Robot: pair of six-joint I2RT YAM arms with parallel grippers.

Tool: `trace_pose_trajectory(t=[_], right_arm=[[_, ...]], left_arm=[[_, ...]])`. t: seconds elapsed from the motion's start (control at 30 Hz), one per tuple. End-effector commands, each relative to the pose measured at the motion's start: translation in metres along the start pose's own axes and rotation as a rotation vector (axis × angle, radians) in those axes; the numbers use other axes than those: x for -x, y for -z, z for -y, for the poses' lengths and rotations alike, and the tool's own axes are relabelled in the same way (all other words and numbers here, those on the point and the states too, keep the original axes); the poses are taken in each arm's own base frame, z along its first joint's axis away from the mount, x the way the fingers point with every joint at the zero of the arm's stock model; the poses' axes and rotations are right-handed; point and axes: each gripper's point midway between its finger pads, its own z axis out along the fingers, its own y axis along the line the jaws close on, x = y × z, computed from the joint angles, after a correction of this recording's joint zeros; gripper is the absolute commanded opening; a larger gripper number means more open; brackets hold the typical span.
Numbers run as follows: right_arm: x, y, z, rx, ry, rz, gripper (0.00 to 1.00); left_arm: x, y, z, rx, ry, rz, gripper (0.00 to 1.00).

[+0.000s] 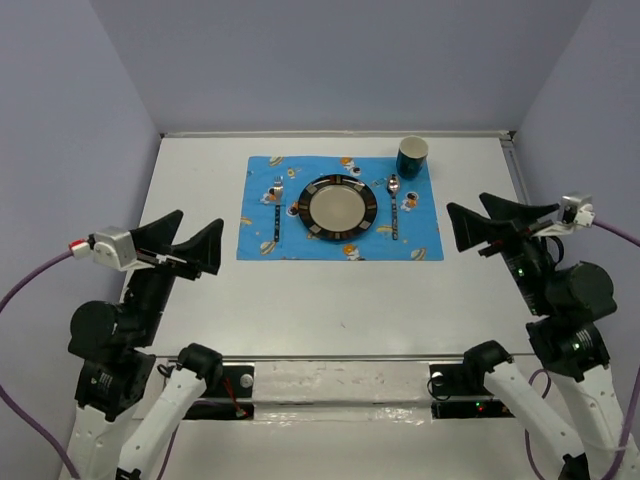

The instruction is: Set the dinner table for one person

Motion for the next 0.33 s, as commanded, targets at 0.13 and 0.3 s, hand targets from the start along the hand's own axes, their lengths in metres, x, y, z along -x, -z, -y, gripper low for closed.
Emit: trace_pose_trajectory(t=[0.13,0.3], right_arm=[[0.026,0.053,0.018,-0.116,0.015,0.140,1.00],[0.027,0.056,0.019,-0.123,0.018,0.141,1.00]], left_arm=[[0.038,0.008,0.023,-0.101,-0.014,0.095,0.99],[0.025,0.006,0.021,-0.097,0.004,0.068,0.99]])
